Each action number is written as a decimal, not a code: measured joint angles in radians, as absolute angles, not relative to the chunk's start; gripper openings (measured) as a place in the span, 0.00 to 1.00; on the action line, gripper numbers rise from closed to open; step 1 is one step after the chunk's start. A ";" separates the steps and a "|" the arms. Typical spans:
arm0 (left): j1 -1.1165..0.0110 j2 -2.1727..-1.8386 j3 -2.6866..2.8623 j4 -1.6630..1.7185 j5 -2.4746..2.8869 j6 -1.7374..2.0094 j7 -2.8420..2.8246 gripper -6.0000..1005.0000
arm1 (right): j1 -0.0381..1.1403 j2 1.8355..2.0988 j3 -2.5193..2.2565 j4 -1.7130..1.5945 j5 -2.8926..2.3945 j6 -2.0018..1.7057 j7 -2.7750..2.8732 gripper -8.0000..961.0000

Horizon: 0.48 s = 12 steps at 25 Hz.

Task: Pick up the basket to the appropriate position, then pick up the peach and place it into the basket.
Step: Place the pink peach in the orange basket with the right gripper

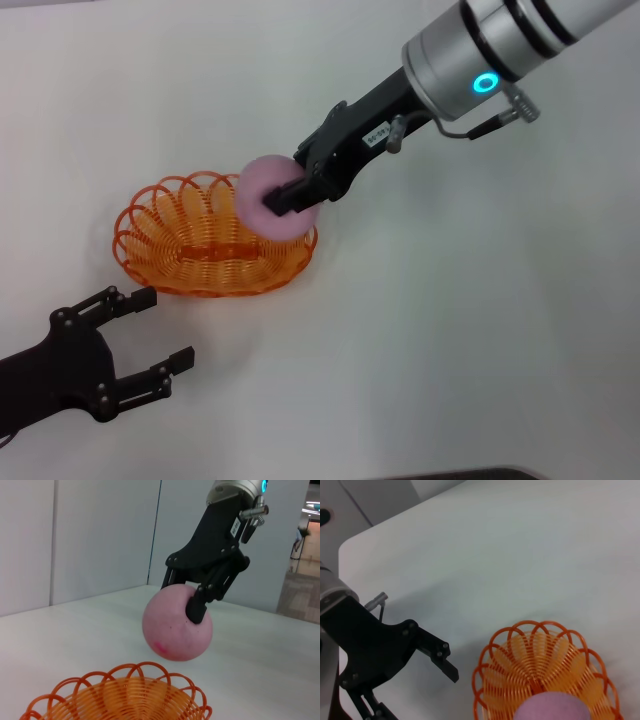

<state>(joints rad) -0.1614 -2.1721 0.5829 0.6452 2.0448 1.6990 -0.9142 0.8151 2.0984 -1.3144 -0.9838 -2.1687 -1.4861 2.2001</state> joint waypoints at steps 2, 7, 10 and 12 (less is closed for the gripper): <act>-0.162 -2.172 0.583 0.645 2.045 1.700 -0.914 0.82 | 0.813 2.100 -1.323 -0.969 -2.149 -1.471 2.183 0.37; -0.162 -2.171 0.583 0.644 2.046 1.701 -0.914 0.82 | 0.793 2.095 -1.321 -0.942 -2.055 -1.445 2.117 0.39; -0.163 -2.171 0.583 0.644 2.046 1.702 -0.918 0.82 | 0.789 2.093 -1.320 -0.935 -2.046 -1.433 2.106 0.47; -0.163 -2.171 0.583 0.644 2.046 1.702 -0.922 0.82 | 0.789 2.093 -1.320 -0.926 -2.045 -1.421 2.097 0.55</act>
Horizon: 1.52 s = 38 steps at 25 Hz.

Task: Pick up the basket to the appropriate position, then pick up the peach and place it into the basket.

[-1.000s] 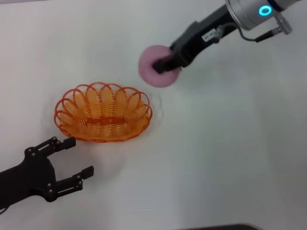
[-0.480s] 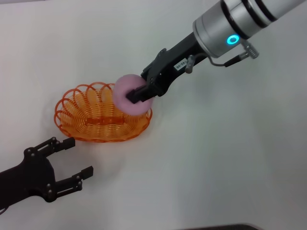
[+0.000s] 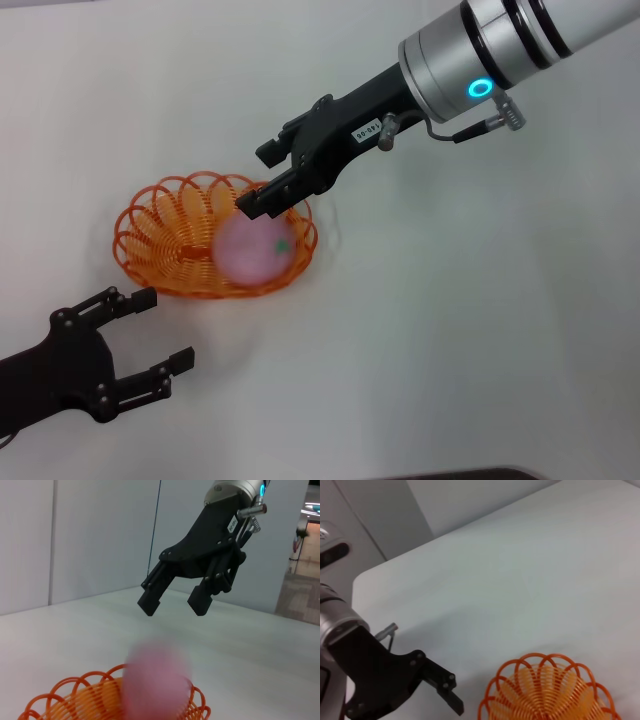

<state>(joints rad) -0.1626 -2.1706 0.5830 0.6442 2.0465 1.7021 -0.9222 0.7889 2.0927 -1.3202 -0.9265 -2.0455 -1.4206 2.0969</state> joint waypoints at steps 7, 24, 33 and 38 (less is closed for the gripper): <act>-0.164 -2.171 0.583 0.642 2.046 1.702 -0.924 0.82 | 0.786 2.094 -1.318 -0.887 -2.044 -1.392 2.053 0.93; -0.157 -2.171 0.581 0.643 2.045 1.706 -0.938 0.82 | 0.486 2.085 -1.049 -0.880 -1.975 -1.578 1.632 0.99; -0.153 -2.170 0.581 0.644 2.046 1.716 -0.939 0.82 | 0.359 2.085 -0.949 -0.790 -1.978 -1.629 1.455 0.99; -0.153 -2.169 0.581 0.644 2.046 1.718 -0.939 0.82 | 0.334 2.084 -0.909 -0.703 -1.982 -1.648 1.379 0.99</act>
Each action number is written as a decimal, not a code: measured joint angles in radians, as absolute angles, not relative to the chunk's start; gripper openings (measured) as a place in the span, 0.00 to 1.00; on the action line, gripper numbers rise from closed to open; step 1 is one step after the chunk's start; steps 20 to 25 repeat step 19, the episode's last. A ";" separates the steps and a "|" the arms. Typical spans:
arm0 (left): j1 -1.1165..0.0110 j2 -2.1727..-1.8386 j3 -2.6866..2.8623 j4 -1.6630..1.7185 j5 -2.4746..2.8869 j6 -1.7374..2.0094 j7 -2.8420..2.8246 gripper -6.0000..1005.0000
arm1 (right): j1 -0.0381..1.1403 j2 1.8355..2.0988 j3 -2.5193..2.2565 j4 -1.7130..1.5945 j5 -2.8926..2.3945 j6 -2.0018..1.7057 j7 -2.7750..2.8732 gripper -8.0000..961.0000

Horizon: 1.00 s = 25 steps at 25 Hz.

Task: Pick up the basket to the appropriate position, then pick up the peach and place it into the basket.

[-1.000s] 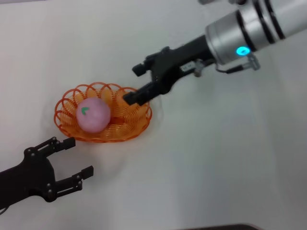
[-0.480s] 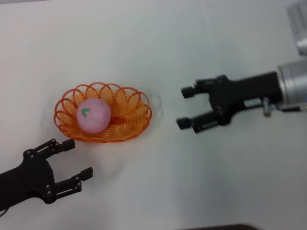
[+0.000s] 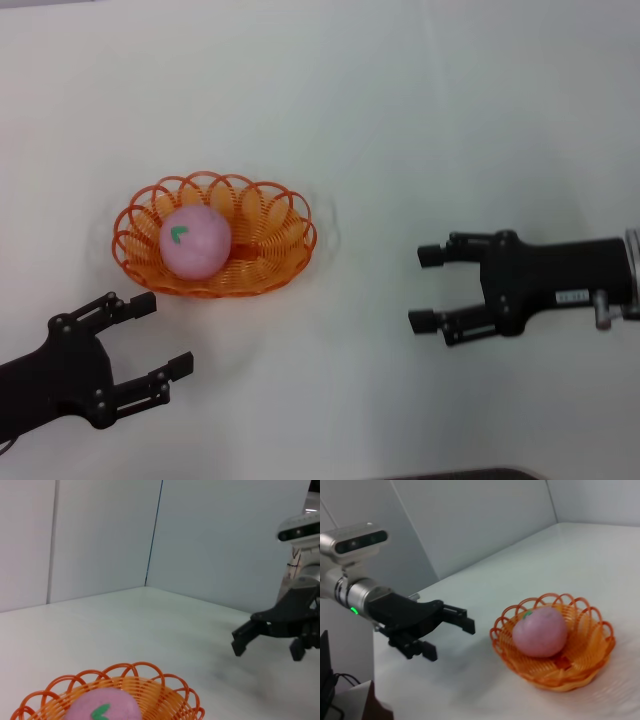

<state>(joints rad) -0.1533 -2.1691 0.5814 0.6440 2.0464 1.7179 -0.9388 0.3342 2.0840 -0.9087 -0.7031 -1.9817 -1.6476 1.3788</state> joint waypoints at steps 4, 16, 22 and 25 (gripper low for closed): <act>-0.153 -2.169 0.581 0.644 2.046 1.718 -0.939 0.82 | 0.320 2.083 -0.908 -0.662 -1.982 -1.653 1.320 0.99; -0.149 -2.168 0.581 0.644 2.046 1.715 -0.939 0.82 | 0.320 2.084 -0.905 -0.635 -1.983 -1.651 1.296 0.99; -0.148 -2.168 0.581 0.643 2.046 1.716 -0.939 0.82 | 0.325 2.085 -0.905 -0.634 -1.983 -1.650 1.296 0.99; -0.148 -2.168 0.581 0.643 2.046 1.716 -0.939 0.82 | 0.325 2.085 -0.905 -0.634 -1.983 -1.650 1.296 0.99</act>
